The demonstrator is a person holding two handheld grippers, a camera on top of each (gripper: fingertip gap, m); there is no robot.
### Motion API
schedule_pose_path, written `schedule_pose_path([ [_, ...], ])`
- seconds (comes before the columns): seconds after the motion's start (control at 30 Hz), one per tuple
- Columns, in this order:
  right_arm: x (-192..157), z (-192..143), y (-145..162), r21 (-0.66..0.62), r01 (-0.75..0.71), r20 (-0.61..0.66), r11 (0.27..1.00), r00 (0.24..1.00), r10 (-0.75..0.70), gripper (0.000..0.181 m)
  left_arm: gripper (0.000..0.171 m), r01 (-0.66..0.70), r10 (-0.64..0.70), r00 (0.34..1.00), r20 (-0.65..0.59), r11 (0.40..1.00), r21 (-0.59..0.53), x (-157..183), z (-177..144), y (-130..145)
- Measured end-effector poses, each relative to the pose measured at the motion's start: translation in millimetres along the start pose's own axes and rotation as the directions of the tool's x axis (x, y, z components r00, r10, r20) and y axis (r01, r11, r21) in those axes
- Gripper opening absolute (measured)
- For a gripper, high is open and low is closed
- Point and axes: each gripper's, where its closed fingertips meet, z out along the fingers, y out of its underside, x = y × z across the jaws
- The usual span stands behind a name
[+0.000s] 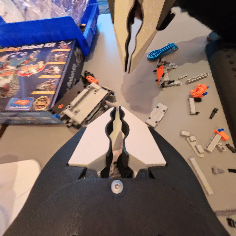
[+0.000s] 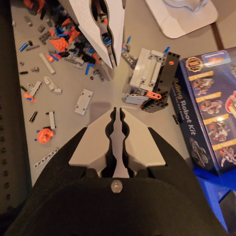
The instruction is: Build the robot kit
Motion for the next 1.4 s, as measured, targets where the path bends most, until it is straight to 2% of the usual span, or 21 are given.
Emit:
schedule_pose_path([
  [0.13,11,6,13,-0.04,-0.131,-0.069,0.991,0.989,0.128,0.044,0.025,0.012,0.002,0.995,0.095,0.99,-0.14,-38,-22,30],
  [0.17,11,10,17,-0.05,-0.175,-0.059,0.983,0.983,0.172,0.06,0.036,0.042,-0.025,0.995,0.1,0.984,-0.175,-44,-24,41],
  [0.23,18,23,26,-0.069,-0.253,-0.083,0.965,0.966,0.247,0.079,0.06,0.09,-0.068,0.992,0.103,0.97,-0.227,-50,-21,57],
  [0.3,28,35,30,-0.075,-0.292,-0.131,0.954,0.951,0.28,0.104,0.072,0.065,-0.036,0.993,0.111,0.961,-0.267,-56,-15,67],
  [0.4,38,53,30,-0.066,-0.331,-0.153,0.941,0.936,0.318,0.115,0.088,0.03,0.009,0.994,0.111,0.939,-0.342,-66,-4,76],
  [0.5,45,70,35,-0.093,-0.321,-0.19,0.943,0.935,0.299,0.124,0.093,0.031,-0.004,0.997,0.082,0.944,-0.327,-75,10,72],
  [0.6,50,82,38,-0.083,-0.331,-0.204,0.94,0.929,0.309,0.124,0.095,-0.005,0.025,0.998,0.052,0.935,-0.353,-83,24,81],
  [0.63,50,84,36,-0.067,-0.329,-0.197,0.942,0.93,0.311,0.123,0.092,-0.004,0.013,1.0,0.026,0.947,-0.322,-82,28,77],
  [0.7,54,83,31,-0.03,-0.312,-0.209,0.95,0.931,0.299,0.102,0.085,-0.014,0.007,1.0,-0.026,0.956,-0.292,-77,34,75],
  [0.77,56,82,31,-0.02,-0.309,-0.213,0.951,0.93,0.298,0.09,0.073,-0.029,0.008,0.996,-0.084,0.967,-0.254,-69,38,73],
  [1.0,57,82,32,-0.004,-0.279,-0.186,0.96,0.944,0.274,0.087,0.066,-0.031,0.004,0.99,-0.138,0.981,-0.193,-66,41,71],
  [1.4,57,77,39,0.001,-0.268,-0.172,0.963,0.949,0.264,0.083,0.056,-0.003,-0.02,0.99,-0.139,0.987,-0.163,-65,46,69],
])
